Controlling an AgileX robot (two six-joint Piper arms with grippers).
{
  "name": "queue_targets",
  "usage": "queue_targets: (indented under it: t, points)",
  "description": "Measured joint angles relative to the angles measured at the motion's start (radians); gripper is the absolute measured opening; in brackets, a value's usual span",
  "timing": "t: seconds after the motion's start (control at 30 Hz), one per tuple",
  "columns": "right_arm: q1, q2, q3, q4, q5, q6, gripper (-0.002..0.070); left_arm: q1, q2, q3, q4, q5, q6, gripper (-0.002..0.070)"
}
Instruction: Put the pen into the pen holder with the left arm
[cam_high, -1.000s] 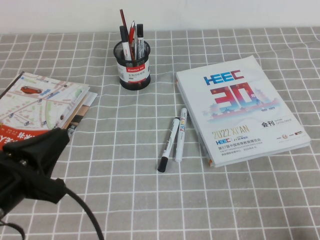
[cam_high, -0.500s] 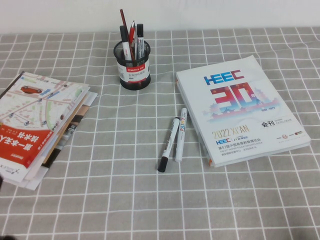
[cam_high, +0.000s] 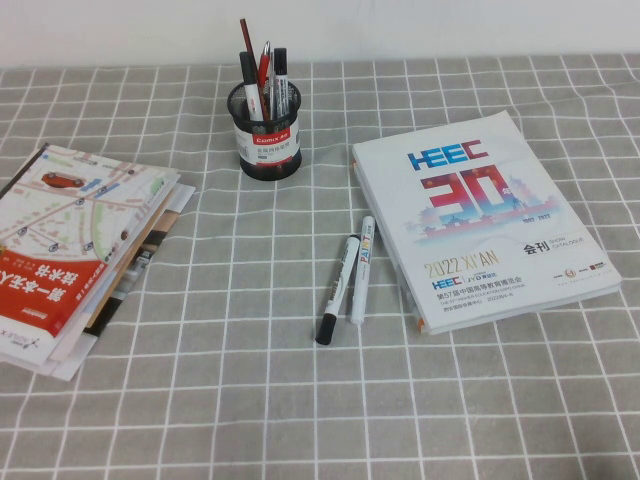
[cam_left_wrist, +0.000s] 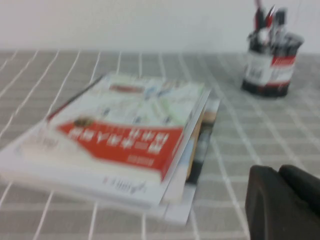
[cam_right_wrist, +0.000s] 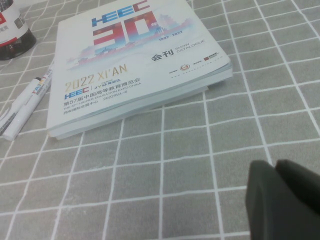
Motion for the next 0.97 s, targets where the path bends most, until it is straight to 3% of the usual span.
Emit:
queue_targets:
  t: [0.27,0.97]
  points:
    - [0.000,0.000,0.000,0.000,0.000,0.000,-0.0015,0.050,-0.002,0.001,-0.002,0.164,0.000,0.0000]
    - [0.000,0.000,0.000,0.000,0.000,0.000,-0.0015,0.050,-0.003,0.001,-0.002,0.170,0.000,0.0000]
